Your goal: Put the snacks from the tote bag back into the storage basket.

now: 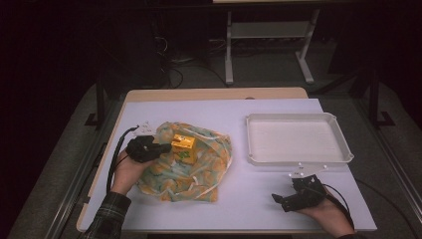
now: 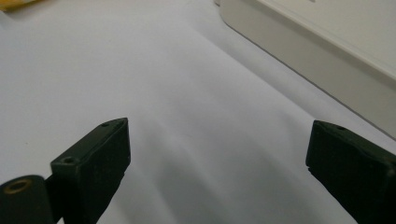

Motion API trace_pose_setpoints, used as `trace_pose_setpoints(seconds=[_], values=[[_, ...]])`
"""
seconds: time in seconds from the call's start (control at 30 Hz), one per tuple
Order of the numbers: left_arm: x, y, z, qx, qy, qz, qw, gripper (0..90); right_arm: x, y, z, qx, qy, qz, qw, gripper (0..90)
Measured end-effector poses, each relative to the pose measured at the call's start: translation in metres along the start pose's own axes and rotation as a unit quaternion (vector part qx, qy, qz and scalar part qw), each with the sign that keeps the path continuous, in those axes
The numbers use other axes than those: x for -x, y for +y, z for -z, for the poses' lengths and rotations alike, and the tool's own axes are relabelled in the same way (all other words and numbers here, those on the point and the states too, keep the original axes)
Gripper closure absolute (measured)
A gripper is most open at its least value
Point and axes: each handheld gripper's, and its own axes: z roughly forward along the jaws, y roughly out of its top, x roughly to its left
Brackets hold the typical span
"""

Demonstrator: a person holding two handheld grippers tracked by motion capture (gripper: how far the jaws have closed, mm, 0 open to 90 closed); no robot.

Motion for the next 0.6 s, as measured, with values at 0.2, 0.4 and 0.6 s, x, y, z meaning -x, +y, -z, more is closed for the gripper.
trace_pose_setpoints(seconds=[0.2,0.4,0.6], values=[[0.007,0.001,0.002,-0.010,-0.008,-0.014,0.9998,89.7,0.000,0.000,0.000,-0.001,0.000,0.000,1.0000,6.2],[0.012,0.001,0.002,-0.010,-0.018,-0.017,0.9996,89.7,0.000,0.000,0.000,-0.001,0.001,-0.001,1.0000,6.2],[0.018,0.002,0.000,-0.010,-0.025,-0.021,0.9994,89.7,0.000,0.000,0.000,0.001,0.002,-0.001,1.0000,6.2]])
